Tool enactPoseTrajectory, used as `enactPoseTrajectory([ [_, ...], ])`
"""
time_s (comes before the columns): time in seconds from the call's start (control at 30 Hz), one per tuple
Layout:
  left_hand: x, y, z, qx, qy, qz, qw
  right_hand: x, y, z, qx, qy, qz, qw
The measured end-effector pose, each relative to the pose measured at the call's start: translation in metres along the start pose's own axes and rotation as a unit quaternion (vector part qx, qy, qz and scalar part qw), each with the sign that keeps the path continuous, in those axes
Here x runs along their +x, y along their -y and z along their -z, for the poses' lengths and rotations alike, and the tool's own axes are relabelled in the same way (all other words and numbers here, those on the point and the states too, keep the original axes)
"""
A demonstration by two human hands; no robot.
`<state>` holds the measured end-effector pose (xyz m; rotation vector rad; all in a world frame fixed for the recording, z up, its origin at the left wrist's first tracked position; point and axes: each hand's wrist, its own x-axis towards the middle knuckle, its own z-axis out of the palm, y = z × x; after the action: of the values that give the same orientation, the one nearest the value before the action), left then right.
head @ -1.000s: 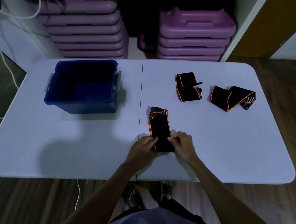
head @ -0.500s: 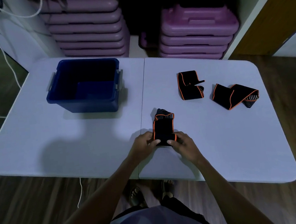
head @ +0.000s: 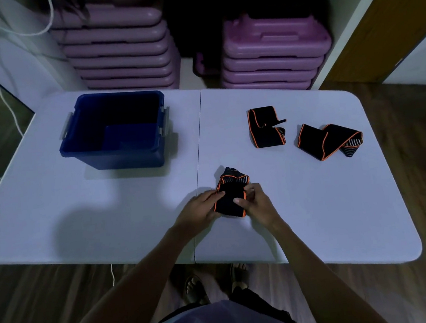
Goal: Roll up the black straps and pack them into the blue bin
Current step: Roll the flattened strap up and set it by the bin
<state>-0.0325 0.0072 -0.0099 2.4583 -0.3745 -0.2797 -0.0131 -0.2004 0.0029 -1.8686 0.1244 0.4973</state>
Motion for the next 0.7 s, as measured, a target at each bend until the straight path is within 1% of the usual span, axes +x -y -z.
enactPoseTrajectory([
  [0.07, 0.004, 0.0, 0.006, -0.029, 0.019, -0.006, 0.999, -0.006, -0.008, -0.002, -0.007, 0.002, 0.029, 1.0],
  [0.13, 0.007, -0.001, 0.012, -0.083, 0.049, 0.016, 0.995, -0.012, -0.013, 0.0, -0.043, 0.02, 0.043, 0.998],
  [0.17, 0.008, -0.002, 0.014, -0.11, 0.052, 0.033, 0.992, -0.014, -0.014, 0.002, -0.054, 0.03, 0.046, 0.997],
  [0.27, 0.01, -0.007, 0.016, -0.191, 0.026, 0.072, 0.979, -0.013, -0.016, 0.008, -0.059, 0.054, 0.046, 0.996],
  [0.37, 0.01, -0.008, 0.013, -0.221, 0.015, 0.131, 0.966, -0.008, -0.009, 0.009, -0.017, 0.049, 0.016, 0.999],
  [0.47, 0.012, -0.012, 0.015, -0.275, 0.015, 0.208, 0.939, -0.004, -0.006, 0.01, 0.044, 0.057, -0.01, 0.997],
  [0.53, 0.013, -0.015, 0.017, -0.279, 0.022, 0.242, 0.929, -0.004, -0.003, 0.009, 0.068, 0.063, -0.025, 0.995],
  [0.6, 0.015, -0.017, 0.015, -0.256, 0.016, 0.261, 0.931, -0.004, 0.004, 0.005, 0.065, 0.032, -0.029, 0.997],
  [0.63, 0.016, -0.019, 0.013, -0.243, -0.002, 0.261, 0.934, -0.004, 0.007, 0.003, 0.058, 0.009, -0.018, 0.998],
  [0.7, 0.018, -0.023, 0.007, -0.22, -0.077, 0.227, 0.946, -0.002, 0.008, -0.001, 0.062, -0.027, 0.011, 0.998],
])
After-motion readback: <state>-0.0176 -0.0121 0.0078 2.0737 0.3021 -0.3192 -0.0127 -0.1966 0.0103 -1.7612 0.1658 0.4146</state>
